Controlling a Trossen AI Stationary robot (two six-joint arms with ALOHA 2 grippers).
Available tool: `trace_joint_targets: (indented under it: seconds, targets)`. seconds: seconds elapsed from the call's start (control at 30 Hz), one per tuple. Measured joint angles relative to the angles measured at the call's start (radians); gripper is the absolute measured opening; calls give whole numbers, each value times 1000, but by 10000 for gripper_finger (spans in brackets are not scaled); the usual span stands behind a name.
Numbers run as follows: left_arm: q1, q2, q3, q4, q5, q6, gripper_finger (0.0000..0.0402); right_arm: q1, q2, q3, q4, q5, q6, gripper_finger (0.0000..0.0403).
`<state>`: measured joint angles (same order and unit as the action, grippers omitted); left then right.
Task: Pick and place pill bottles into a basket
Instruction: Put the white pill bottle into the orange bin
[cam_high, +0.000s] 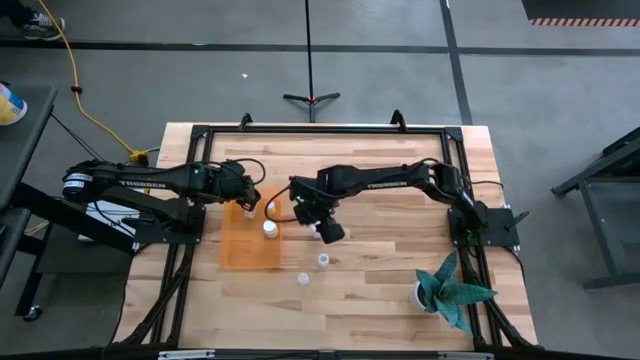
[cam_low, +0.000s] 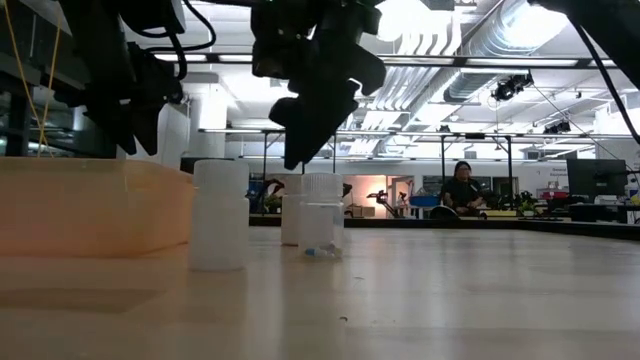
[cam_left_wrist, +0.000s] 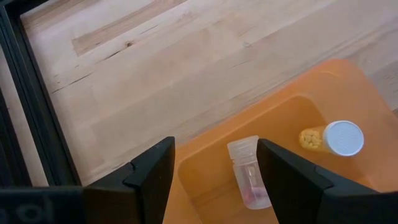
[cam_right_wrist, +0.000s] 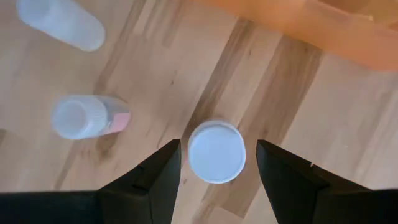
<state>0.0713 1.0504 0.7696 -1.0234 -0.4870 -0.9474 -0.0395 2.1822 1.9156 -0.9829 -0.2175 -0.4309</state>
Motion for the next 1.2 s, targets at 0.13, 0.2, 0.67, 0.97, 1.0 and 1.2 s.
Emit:
trace_joint_targets:
  seconds: [0.13, 0.2, 0.67, 0.97, 1.0, 1.2]
  targets:
    - [0, 0, 0, 0, 0, 0, 260, 17, 8, 0, -1, 74, -8, 200]
    - [0, 0, 0, 0, 0, 0, 259, 19, 13, 0, 3, 71, -8, 200]
    - [0, 0, 0, 0, 0, 0, 259, 24, 59, 0, 2, 102, 12, 193]
    - [0, 0, 0, 0, 0, 15, 260, 38, 54, 0, 30, 156, -40, 147]
    - [0, 0, 0, -1, -1, 20, 259, 41, 49, 0, 24, 163, -61, 147]
    - [0, 0, 0, 0, -1, 26, 259, 48, -20, 0, 77, 148, -89, 147]
